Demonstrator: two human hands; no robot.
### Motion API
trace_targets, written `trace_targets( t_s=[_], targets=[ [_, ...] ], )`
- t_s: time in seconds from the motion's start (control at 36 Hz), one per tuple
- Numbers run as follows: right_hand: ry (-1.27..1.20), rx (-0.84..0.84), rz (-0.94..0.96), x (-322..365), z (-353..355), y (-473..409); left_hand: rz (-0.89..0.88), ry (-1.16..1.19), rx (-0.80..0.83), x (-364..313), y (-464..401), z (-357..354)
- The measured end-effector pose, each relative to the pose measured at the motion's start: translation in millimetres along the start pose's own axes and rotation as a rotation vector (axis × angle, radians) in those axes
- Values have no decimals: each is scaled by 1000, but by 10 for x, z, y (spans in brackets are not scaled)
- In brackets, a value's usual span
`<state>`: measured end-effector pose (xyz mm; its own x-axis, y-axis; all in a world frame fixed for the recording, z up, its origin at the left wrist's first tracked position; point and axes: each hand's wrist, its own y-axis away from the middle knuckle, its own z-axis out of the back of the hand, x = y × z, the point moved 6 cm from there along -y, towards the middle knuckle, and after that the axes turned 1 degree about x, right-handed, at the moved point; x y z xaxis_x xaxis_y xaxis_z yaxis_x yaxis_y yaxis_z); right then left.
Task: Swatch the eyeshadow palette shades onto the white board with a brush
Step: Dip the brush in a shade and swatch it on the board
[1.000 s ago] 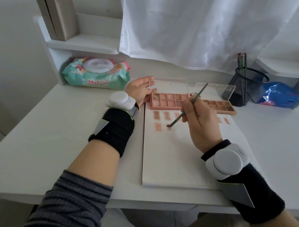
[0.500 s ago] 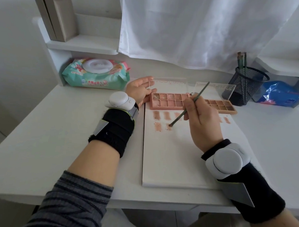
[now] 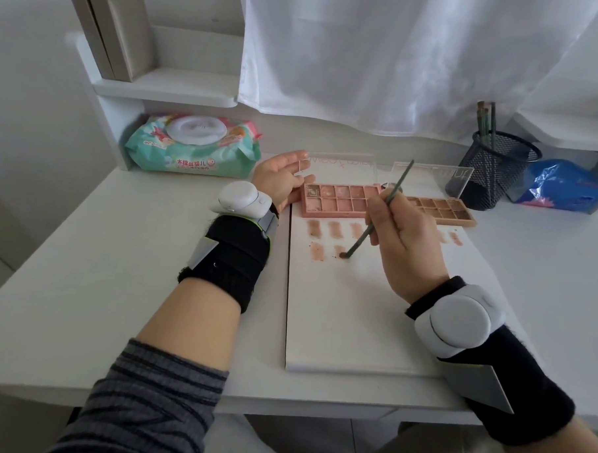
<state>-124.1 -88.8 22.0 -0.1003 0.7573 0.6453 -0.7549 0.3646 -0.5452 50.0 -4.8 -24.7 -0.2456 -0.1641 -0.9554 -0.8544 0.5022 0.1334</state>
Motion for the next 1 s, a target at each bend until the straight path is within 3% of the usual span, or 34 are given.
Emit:
trace_targets(
  t_s=[0.5, 0.72, 1.0],
  targets=[
    [-81, -54, 33, 38, 22, -7, 0, 3, 3, 0, -7, 3],
    [-78, 40, 62, 39, -40, 6, 6, 6, -7, 14, -21, 8],
    [-72, 18, 22, 27, -31, -11, 3, 6, -6, 18, -35, 20]
  ],
)
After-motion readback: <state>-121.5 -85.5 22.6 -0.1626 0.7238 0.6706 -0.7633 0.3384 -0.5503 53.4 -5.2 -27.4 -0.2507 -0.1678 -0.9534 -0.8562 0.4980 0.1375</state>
